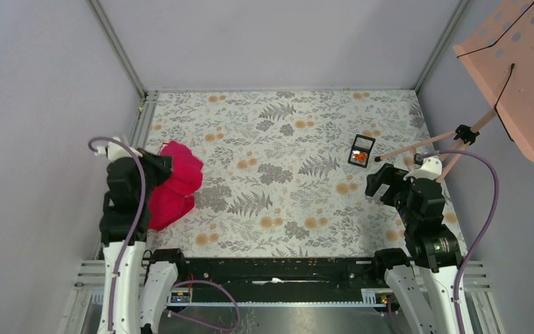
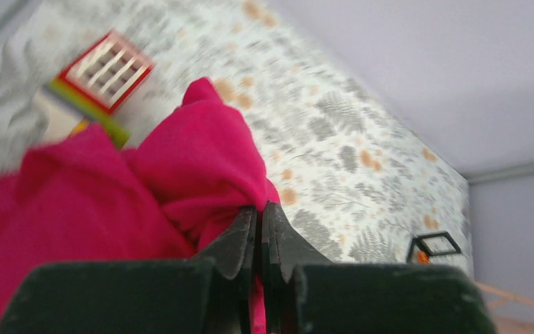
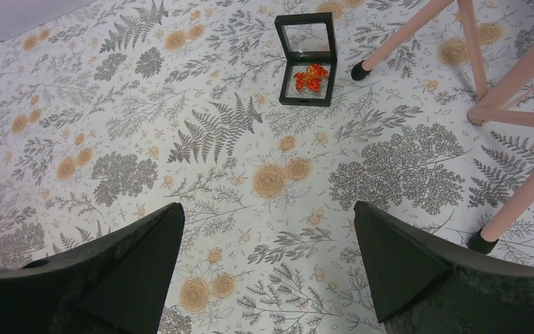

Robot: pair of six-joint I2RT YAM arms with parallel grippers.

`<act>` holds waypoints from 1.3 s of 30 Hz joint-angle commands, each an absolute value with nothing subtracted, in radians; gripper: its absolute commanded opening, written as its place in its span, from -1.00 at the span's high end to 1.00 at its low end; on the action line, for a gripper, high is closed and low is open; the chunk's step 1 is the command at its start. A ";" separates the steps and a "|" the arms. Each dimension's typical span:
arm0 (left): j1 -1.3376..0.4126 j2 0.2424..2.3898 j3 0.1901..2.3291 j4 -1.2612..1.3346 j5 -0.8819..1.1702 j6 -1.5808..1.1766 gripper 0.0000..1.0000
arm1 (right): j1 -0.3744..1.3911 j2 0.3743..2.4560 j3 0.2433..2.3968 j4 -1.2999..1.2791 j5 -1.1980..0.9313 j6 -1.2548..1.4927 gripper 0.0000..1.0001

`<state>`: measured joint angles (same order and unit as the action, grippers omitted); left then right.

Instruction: Pin the brooch onto the clothing

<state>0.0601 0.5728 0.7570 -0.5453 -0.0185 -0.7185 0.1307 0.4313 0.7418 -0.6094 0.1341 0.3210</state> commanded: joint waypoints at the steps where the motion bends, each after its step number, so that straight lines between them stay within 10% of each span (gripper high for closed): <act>1: 0.060 0.684 1.080 -0.575 0.218 -0.449 1.00 | 0.127 0.429 0.788 -0.606 0.093 0.346 -0.97; 14: -0.219 0.927 1.647 -0.643 0.493 -0.356 1.00 | 0.128 0.429 0.851 -0.660 0.014 0.376 -0.97; 28: -0.661 1.030 1.333 -0.512 0.244 -0.450 1.00 | 0.127 0.470 0.851 -0.678 -0.060 0.401 -0.97; 30: -0.661 1.023 1.224 -0.453 0.124 -0.470 0.58 | 0.127 0.487 0.826 -0.655 -0.089 0.410 -0.97; 33: -0.661 1.048 1.103 -0.457 -0.119 -0.496 -0.76 | 0.127 0.523 0.792 -0.609 -0.199 0.410 -0.91; 39: -0.661 1.023 0.872 -0.462 -0.228 -0.606 -0.92 | 0.128 0.636 0.733 -0.550 -0.388 0.437 -0.83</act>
